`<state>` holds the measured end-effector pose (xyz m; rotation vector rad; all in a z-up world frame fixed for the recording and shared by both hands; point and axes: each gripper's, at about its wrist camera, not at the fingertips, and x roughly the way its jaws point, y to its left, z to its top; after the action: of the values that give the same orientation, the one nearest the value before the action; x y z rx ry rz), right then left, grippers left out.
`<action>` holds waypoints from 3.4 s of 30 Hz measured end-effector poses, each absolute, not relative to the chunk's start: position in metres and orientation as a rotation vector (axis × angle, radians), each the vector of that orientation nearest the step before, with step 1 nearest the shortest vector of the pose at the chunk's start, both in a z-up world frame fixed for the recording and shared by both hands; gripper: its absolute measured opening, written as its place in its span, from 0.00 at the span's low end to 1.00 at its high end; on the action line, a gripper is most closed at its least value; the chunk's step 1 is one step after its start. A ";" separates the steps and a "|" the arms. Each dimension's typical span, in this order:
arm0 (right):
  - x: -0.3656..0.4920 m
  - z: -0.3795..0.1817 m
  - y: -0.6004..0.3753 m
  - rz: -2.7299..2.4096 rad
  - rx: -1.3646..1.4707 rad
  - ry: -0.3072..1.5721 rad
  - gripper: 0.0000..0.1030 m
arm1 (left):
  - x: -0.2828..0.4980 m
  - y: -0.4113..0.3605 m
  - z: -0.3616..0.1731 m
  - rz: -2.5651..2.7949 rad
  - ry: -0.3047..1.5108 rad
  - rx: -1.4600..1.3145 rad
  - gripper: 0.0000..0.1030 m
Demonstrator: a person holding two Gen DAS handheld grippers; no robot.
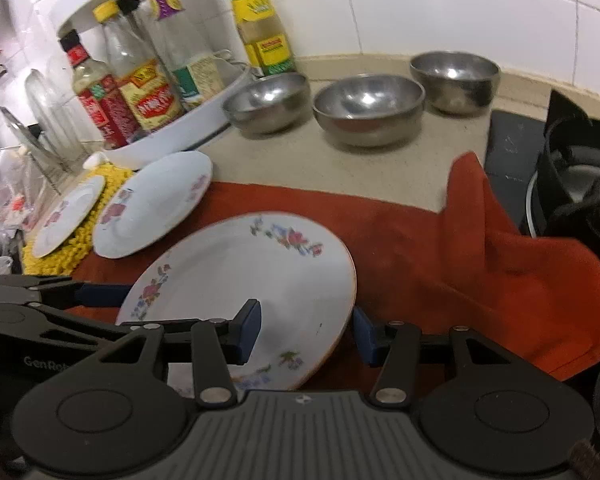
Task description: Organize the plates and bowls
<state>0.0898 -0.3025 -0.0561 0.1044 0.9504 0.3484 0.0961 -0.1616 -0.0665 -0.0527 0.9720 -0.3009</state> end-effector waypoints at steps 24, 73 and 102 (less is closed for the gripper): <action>0.200 -0.060 -0.193 0.469 -0.047 0.946 0.51 | 0.141 -0.016 -0.066 0.013 0.925 -0.345 0.94; 0.240 -0.086 -0.151 0.657 0.050 1.072 0.52 | 0.163 -0.028 -0.077 0.032 0.928 -0.367 0.99; 0.199 -0.033 -0.196 0.533 0.132 1.007 0.52 | 0.146 -0.068 -0.041 -0.103 0.851 -0.263 0.99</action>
<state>0.1995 -0.1962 -0.0328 0.1317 1.0068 0.5328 0.1459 -0.0676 -0.0405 -0.2631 0.8506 -0.1033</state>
